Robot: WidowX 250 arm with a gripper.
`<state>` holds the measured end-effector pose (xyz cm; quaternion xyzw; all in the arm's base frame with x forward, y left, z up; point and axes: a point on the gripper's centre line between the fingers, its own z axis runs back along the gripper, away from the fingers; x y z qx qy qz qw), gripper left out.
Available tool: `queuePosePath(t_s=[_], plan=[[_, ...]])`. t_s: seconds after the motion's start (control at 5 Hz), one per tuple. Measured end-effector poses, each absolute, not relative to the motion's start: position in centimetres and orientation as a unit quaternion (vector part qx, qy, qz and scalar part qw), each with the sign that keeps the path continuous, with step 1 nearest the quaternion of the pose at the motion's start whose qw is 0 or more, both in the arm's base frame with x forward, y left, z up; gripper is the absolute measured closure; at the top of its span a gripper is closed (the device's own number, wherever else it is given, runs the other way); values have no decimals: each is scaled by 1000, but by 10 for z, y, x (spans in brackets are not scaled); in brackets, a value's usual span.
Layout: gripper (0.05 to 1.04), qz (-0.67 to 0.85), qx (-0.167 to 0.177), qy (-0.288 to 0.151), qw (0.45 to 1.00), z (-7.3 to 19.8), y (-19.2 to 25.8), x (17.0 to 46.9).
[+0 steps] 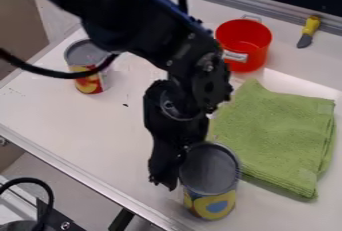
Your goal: Move the can to the right bottom side of the green object
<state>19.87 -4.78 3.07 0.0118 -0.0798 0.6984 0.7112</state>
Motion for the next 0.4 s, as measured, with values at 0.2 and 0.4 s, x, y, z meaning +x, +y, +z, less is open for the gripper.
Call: queuePosePath(t_s=[0.2, 0.4], plan=[[83, 699, 12, -76, 711, 34, -59, 201], [83, 698, 10, -61, 713, 36, -63, 200]])
